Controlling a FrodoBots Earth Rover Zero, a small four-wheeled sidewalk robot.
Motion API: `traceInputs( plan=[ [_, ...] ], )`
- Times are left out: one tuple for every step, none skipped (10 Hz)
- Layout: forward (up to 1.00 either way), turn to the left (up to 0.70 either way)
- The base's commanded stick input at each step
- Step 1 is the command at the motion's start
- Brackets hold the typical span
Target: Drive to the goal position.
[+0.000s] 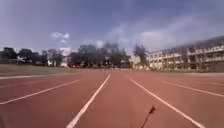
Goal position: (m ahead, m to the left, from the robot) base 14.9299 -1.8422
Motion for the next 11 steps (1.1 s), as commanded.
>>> traceInputs(
  plan=[
    [0.70,0.00],
    [0.70,0.00],
    [0.70,0.00],
    [0.70,0.00],
    [0.70,0.00],
    [0.70,0.00],
    [0.70,0.00],
    [0.70,0.00],
    [0.70,0.00],
    [0.70,0.00],
    [0.70,0.00]
  ],
)
